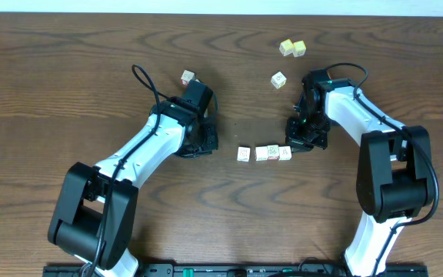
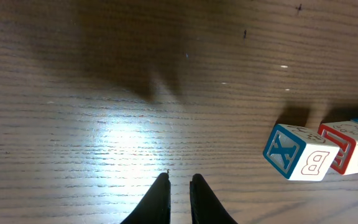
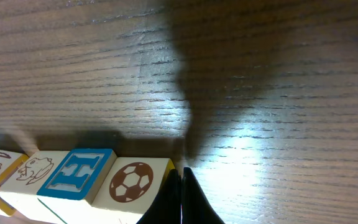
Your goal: Lift 4 blocks
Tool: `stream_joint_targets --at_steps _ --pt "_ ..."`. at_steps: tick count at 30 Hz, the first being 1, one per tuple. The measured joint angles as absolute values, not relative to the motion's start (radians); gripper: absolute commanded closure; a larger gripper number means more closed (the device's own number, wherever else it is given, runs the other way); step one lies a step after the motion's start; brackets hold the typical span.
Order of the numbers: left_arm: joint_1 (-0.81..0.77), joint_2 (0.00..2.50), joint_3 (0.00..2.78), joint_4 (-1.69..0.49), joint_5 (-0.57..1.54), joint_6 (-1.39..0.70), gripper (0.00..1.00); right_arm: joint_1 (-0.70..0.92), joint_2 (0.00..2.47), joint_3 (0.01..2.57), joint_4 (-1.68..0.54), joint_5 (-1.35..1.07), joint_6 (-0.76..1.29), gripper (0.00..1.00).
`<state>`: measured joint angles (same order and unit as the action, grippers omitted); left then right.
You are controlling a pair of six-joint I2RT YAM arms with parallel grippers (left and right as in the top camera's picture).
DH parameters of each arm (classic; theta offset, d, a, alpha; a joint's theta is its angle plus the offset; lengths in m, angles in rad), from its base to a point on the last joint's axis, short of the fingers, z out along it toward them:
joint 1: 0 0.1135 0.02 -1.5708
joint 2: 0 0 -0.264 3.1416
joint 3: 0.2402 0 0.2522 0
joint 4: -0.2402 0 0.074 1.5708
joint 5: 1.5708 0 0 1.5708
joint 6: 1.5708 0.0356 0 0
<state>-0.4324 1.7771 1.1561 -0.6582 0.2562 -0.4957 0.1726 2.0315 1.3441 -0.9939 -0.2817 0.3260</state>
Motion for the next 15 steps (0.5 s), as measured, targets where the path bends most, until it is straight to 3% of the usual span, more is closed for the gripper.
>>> stream_joint_targets --at_steps 15 --pt "-0.432 1.777 1.156 -0.666 0.256 -0.496 0.87 0.234 2.032 1.344 -0.971 -0.286 0.387 0.99"
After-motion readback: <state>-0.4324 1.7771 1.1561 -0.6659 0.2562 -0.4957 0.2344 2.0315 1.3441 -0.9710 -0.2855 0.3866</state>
